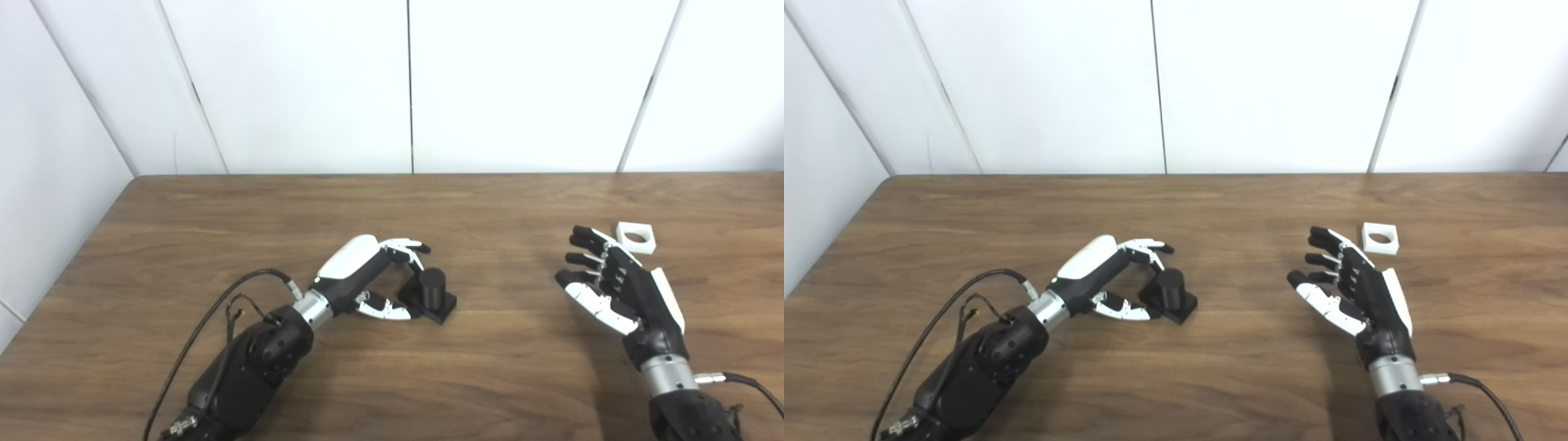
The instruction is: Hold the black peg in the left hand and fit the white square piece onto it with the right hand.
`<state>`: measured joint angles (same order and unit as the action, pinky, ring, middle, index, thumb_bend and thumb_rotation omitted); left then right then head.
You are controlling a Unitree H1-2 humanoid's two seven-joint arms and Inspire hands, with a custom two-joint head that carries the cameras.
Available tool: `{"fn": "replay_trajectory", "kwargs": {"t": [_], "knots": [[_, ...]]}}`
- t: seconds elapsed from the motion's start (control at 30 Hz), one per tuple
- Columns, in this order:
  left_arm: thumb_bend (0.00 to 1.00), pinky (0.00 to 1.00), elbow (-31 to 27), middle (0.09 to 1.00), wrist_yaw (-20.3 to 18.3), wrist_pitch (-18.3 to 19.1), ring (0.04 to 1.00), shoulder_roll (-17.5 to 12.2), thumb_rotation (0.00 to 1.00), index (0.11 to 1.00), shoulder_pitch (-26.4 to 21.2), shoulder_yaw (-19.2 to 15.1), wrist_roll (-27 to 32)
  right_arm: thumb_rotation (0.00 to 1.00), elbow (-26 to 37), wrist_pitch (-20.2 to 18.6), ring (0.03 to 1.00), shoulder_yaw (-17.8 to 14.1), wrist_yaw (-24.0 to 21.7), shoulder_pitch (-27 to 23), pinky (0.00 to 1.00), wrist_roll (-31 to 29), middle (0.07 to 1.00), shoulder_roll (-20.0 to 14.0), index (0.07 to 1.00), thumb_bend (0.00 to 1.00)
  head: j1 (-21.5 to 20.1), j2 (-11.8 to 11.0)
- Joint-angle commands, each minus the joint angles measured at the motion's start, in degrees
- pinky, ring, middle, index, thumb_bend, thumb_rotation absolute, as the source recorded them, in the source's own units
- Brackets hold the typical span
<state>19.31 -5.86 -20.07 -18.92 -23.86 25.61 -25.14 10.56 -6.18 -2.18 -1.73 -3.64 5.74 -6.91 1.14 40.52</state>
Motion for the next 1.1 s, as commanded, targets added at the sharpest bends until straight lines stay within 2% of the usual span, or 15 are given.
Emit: {"fn": "replay_trajectory", "kwargs": {"t": [0.0,0.57,0.8,0.87,0.97,1.07], "knots": [[0.52,0.74,0.13,0.856,-6.13,0.87,0.888,0.52,0.08,0.495,2.45,3.14,-1.03,0.39,2.95,0.35,0.750,-0.25,0.56,-1.48,0.64,-0.18,0.818,0.18,0.812,0.64,-0.07,0.14],[0.52,0.73,-2.06,0.862,-7.11,1.42,0.889,0.38,0.08,0.495,4.11,4.31,-1.42,0.36,3.14,-0.02,0.755,-0.53,0.41,-1.34,0.66,-0.86,0.822,-0.03,0.809,0.63,-1.54,0.71],[0.52,0.74,-2.15,0.864,-7.27,1.51,0.902,-0.26,0.08,0.495,4.09,3.74,-0.74,0.41,4.57,-0.57,0.767,-1.65,0.61,-2.15,0.63,-1.22,0.809,-0.74,0.809,0.65,-6.08,1.05],[0.52,0.74,-1.93,0.863,-6.99,1.12,0.899,-0.51,0.08,0.495,4.08,3.61,-0.87,0.40,4.82,0.03,0.764,-2.17,0.60,-2.69,0.64,-0.47,0.805,-1.79,0.807,0.64,-7.20,0.92],[0.52,0.73,-1.11,0.857,-6.40,0.04,0.888,-0.69,0.08,0.495,4.06,3.39,-0.78,0.40,5.89,-0.50,0.761,-2.95,0.90,-3.64,0.72,1.88,0.784,-3.77,0.794,0.63,-8.14,0.80],[0.52,0.73,-1.06,0.859,-6.64,0.20,0.889,-0.88,0.08,0.495,4.09,3.21,-0.80,0.39,6.98,-1.06,0.741,-3.41,0.31,-4.69,0.70,3.69,0.766,-6.55,0.789,0.62,-9.29,0.53]]}}
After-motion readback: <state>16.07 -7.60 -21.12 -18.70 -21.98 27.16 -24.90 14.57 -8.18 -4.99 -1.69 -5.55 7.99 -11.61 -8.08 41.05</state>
